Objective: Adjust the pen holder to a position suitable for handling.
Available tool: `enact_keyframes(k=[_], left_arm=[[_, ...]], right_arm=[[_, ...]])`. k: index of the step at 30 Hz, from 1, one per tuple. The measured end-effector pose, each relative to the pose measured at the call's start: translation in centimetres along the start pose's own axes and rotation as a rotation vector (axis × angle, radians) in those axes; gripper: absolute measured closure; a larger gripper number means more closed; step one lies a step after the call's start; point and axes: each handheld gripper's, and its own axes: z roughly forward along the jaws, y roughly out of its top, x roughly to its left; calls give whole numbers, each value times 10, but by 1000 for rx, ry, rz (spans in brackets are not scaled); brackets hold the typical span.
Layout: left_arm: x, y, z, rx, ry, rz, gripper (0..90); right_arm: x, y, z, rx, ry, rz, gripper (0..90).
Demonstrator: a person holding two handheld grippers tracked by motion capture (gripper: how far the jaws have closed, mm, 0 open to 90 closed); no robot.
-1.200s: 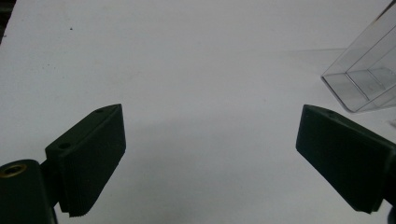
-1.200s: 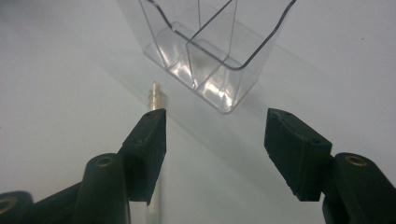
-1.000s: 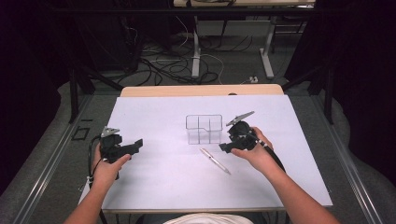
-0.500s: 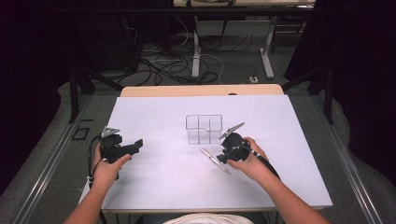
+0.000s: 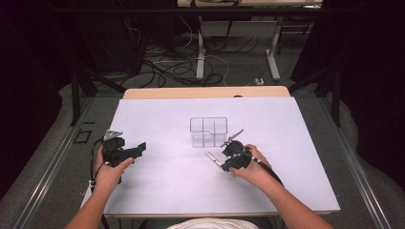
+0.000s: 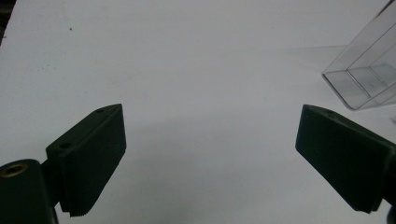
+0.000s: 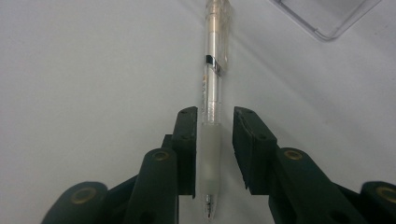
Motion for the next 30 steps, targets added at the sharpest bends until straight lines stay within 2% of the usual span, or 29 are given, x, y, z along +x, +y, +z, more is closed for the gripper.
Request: enact_keyframes(k=[5,6,7,8,9,16,17,22,30], left_arm=[[0,0,0,-2,-2,1,87],[0,0,1,-8,1,-1,87],[0,0,1,-8,0,-1,87],[-1,0,1,-8,1,-1,87],[-1,0,0,-7,2,-1,87],[-1,0,1,-7,0,-1,87],[-1,0,1,-7,0,-1,87],[0,0,1,0,-2,1,87],[0,0,0,-1,-3,-2,87]], right_arm=[[2,-1,2,31,-9,-2,720],[4,-2,3,35,-9,21,721],[3,-2,5,24,-14,7,722],[3,-2,3,48,-12,1,722],[3,-2,4,50,-12,-5,723],[4,-3,8,73,-19,-9,734],[3,-3,8,83,-23,-23,741],[5,-2,9,90,-38,-18,793],[5,-2,9,91,-35,-29,802]])
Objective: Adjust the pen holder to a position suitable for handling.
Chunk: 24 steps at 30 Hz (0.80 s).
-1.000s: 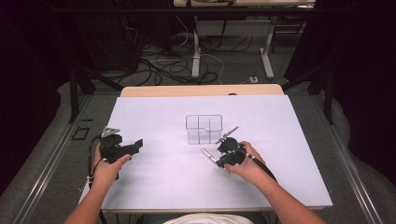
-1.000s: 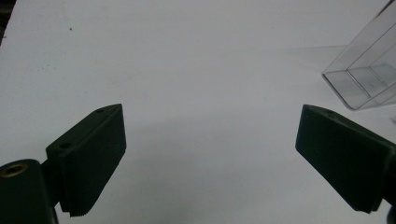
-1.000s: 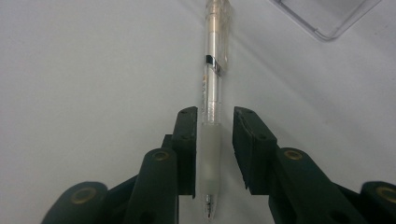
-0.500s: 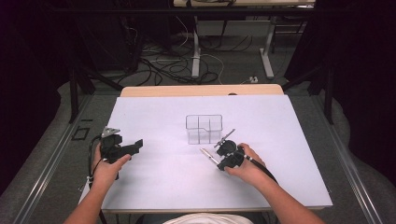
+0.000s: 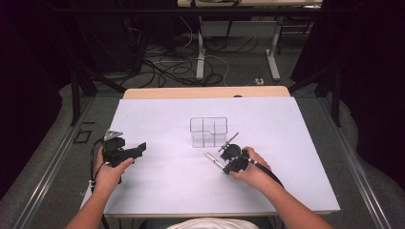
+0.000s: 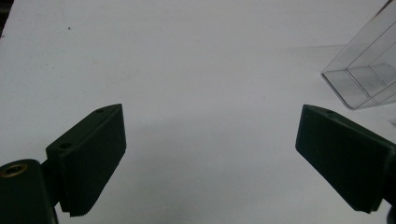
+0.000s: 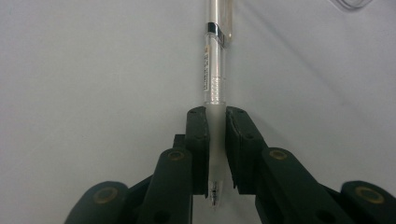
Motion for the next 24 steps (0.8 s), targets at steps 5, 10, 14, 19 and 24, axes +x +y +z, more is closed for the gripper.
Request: enact_keyframes(k=[5,10,14,19,24], left_arm=[[0,0,0,-1,0,1,87],[0,0,0,1,1,3,87],[0,0,0,0,1,3,87],[0,0,0,0,2,3,87],[0,0,0,1,2,2,87]], right_arm=[[3,1,-2,-2,-18,-24,804],[6,1,-5,-20,-34,-59,805],[8,1,-6,-36,-61,-132,805],[14,1,-7,-58,-102,-220,805],[22,1,-9,-89,-152,-333,806]])
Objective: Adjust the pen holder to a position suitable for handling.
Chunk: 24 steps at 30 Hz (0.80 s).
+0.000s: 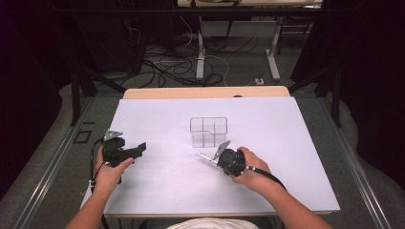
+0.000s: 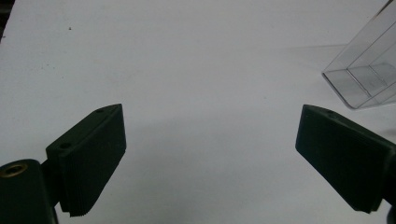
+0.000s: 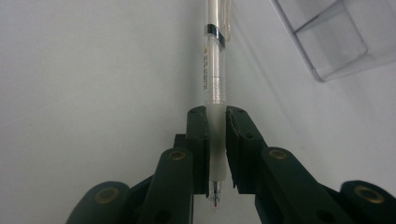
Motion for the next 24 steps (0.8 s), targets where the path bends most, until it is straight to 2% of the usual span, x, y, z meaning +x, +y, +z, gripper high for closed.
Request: enact_keyframes(k=[1,2,3,4,7,10,11,12,13,14,15,19,21,22,24], left_arm=[[0,0,0,0,0,0,87],[0,0,0,1,0,1,87],[0,0,0,1,0,1,87],[0,0,0,1,0,0,87],[0,0,0,1,0,2,89],[-1,0,1,-2,1,3,91],[-1,0,0,5,0,2,93],[-1,0,1,5,1,4,97],[-1,0,1,2,3,6,98],[-2,0,1,2,2,7,98],[-2,0,1,2,2,8,101],[-4,1,0,0,0,14,111],[-5,2,-1,0,-1,23,121],[-5,2,-1,0,-1,28,121],[-8,4,-2,0,3,45,144]], right_arm=[[3,1,-1,-17,-35,-55,806],[3,1,-1,-17,-35,-55,806],[6,3,-2,-35,-63,-115,806],[6,3,-2,-35,-63,-115,806],[13,5,-4,-56,-100,-187,806],[17,7,-5,-72,-148,-305,806],[18,7,-5,-81,-161,-331,806],[21,7,-5,-98,-184,-395,806],[22,7,-5,-103,-197,-425,806],[22,7,-5,-103,-197,-425,806],[24,7,-6,-116,-221,-462,806],[24,9,-10,-129,-265,-559,806],[24,10,-13,-125,-282,-595,806],[24,10,-13,-125,-282,-595,806],[24,13,-19,-108,-315,-657,806]])
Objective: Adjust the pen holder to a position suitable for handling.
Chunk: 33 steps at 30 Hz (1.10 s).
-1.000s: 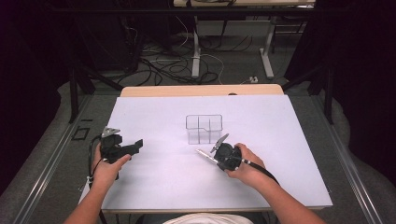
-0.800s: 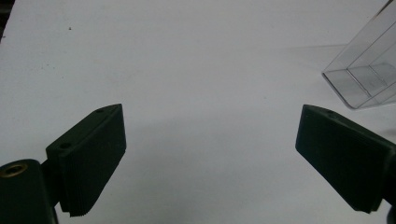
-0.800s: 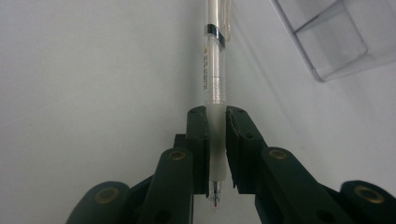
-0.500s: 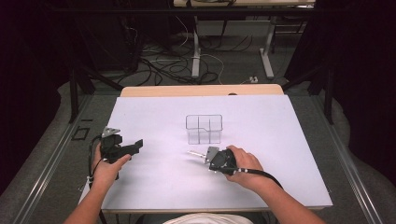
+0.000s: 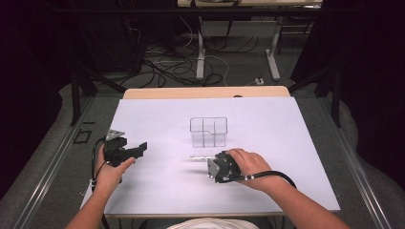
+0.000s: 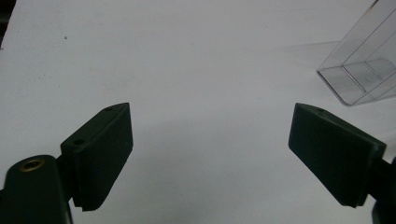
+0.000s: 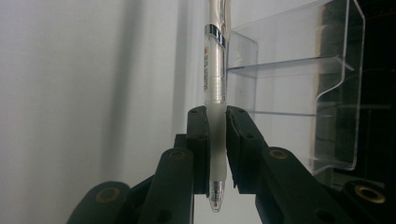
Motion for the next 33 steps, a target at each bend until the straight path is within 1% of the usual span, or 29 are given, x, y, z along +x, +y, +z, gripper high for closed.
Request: enact_keyframes(k=[1,2,3,4,5,6,8,10,11,12,13,15,18,20,21,23,25,26,27,28,29,30,31,33], left_arm=[[-1,0,0,0,1,13,150],[-1,0,0,0,1,13,156],[-2,1,-1,1,-1,26,158],[-3,2,-2,-6,-2,34,159],[-4,3,-3,-5,-7,40,159],[-5,4,-3,-10,-9,48,161],[-8,6,-5,-20,-19,61,161],[-12,9,-7,-33,-33,76,164],[-14,11,-8,-42,-37,90,179],[-17,13,-10,-43,-42,102,192],[-19,15,-11,-46,-45,120,201],[-23,18,-12,-43,-54,150,212],[-30,23,-13,-35,-75,207,287],[-35,26,-13,-31,-97,239,313],[-38,27,-13,-25,-105,261,322],[-43,29,-12,-33,-128,292,351],[-49,32,-13,-32,-153,320,352],[-52,33,-13,-38,-157,339,352],[-56,34,-13,-39,-162,352,352],[-59,35,-14,-38,-170,370,352],[-63,37,-15,-34,-180,379,352],[-67,38,-15,-43,-190,397,352],[-71,39,-16,-43,-197,416,352],[-79,41,-16,-47,-202,454,351]], right_arm=[[-2,0,-1,-2,-5,-23,806],[-4,1,-3,2,-10,-35,806],[-5,1,-5,5,-19,-39,806],[-8,1,-7,10,-21,-67,806],[-8,1,-7,10,-21,-67,806],[-12,2,-10,18,-27,-84,806],[-13,3,-13,27,-32,-90,806],[-17,4,-16,31,-40,-130,806],[-20,5,-19,41,-52,-160,806],[-21,5,-20,46,-57,-178,806],[-22,5,-21,47,-62,-192,806],[-23,5,-22,49,-66,-197,806],[-24,5,-23,59,-77,-222,806],[-25,6,-24,65,-71,-238,806],[-25,6,-23,56,-83,-245,806],[-25,6,-23,55,-90,-259,806],[-25,7,-23,55,-96,-268,806],[-25,7,-23,55,-96,-268,806],[-25,7,-24,58,-101,-283,806],[-26,9,-25,66,-89,-289,806],[-25,10,-25,65,-90,-296,806],[-25,10,-25,50,-106,-302,806],[-25,13,-26,52,-103,-319,806],[-24,14,-26,46,-111,-324,806]])
